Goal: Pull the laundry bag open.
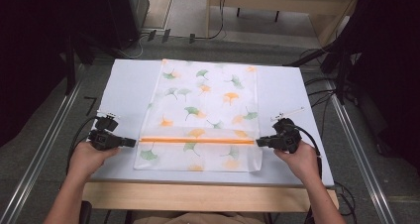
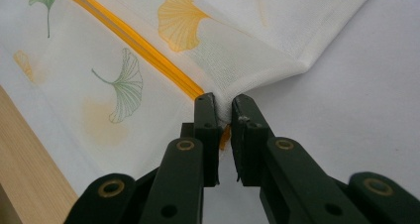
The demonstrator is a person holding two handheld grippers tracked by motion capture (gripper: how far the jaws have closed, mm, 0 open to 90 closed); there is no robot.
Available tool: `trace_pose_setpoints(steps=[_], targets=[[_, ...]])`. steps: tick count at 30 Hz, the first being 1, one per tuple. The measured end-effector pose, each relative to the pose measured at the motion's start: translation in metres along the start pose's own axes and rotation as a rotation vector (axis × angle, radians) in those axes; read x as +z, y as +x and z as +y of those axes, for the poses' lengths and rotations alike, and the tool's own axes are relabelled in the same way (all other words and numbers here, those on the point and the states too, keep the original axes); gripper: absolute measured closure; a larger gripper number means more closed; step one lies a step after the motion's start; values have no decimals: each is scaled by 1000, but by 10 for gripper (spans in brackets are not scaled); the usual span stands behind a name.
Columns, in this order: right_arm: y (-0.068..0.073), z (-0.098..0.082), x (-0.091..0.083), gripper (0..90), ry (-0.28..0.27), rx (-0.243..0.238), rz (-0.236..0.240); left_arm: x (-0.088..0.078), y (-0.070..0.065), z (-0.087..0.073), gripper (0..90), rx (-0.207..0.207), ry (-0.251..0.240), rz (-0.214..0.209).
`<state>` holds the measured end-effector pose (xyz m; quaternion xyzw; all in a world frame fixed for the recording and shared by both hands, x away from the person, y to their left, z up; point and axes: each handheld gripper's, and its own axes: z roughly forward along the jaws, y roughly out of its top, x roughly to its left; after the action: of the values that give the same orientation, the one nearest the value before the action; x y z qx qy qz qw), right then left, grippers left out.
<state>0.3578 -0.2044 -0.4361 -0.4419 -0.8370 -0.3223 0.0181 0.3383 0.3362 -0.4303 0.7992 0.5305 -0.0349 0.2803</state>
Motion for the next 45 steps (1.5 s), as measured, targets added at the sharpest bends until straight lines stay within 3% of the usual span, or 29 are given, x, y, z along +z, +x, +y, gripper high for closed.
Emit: trace_pose_setpoints(steps=[27,40,45], targets=[[-7,-9,12,816,68,0,-56,12,-6,4,899,25,36,-22],[-11,-11,11,799,59,6,-86,18,-10,1,892,29,52,-53],[-13,-11,9,733,43,11,-76,16,-10,1,742,39,32,-45]])
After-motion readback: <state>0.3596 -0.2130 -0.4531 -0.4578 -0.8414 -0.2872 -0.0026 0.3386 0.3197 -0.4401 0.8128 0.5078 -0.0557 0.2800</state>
